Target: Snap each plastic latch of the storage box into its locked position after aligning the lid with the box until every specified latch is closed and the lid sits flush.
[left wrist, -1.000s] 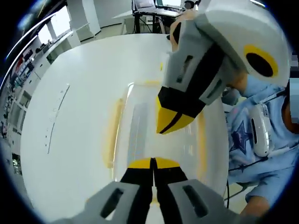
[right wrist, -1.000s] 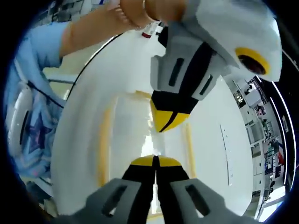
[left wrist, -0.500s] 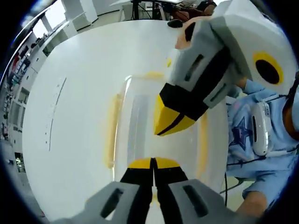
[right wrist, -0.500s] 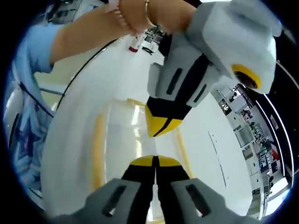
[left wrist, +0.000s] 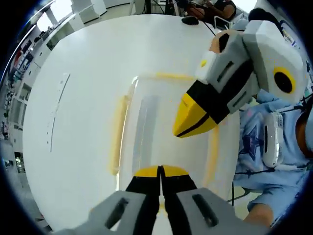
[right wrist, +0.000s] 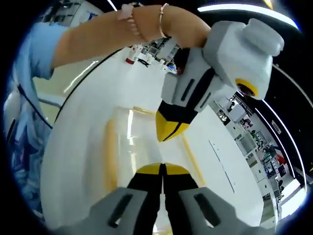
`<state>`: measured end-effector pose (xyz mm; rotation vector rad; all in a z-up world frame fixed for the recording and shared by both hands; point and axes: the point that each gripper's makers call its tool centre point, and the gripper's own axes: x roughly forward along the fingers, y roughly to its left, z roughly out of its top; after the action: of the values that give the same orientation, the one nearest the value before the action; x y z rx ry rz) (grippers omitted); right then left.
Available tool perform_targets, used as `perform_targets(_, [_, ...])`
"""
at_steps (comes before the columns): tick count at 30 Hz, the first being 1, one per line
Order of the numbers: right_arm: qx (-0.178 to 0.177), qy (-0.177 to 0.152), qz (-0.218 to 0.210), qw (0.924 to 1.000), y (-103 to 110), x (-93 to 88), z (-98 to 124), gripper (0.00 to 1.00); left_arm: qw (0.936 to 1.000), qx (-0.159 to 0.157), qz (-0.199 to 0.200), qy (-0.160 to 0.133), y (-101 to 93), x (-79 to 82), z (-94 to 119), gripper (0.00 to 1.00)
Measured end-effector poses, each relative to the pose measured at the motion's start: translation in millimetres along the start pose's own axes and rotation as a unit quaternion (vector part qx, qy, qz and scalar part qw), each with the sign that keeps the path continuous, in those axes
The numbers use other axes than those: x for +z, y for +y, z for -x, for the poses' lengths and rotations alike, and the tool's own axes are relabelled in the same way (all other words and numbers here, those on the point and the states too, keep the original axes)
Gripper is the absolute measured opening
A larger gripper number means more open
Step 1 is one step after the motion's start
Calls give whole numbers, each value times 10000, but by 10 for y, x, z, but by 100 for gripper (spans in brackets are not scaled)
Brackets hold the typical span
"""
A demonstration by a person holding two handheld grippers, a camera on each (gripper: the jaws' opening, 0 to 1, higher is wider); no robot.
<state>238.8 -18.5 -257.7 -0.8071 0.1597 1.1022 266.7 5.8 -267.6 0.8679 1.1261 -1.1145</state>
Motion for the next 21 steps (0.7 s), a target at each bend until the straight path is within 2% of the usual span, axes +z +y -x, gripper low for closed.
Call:
perform_targets(3, [-20,-149,-224,9996,39,12,43,0,10000,21,10,83,-1,-1,0,0])
perform_targets(7, [-87,-250,-263,9993,92,41,94,0,9998,23,8,177,2,-3,3,0])
perform_targets(9, [127,-468,-328,9983,200,111,109,0,9997,-14,76,214,9,-3,2,0])
perform_targets(10, [110,-487,-335,9982,217,116,121,0,9997,-28,100,225,13,-2,4,0])
perform_targets(12, [-135,-478,-259,9984,210,116,128,0,9996,-54,127,236,4,-9,3,0])
perform_targets(18, [-581,-605,-228,9962,260,144,150,0,9996,-58,163,223,-45,-37,-13,0])
perform_targets(21, [-608,-819,-392,9940,283,171,151,0,9994,-22,217,284,-59,-47,-24,0])
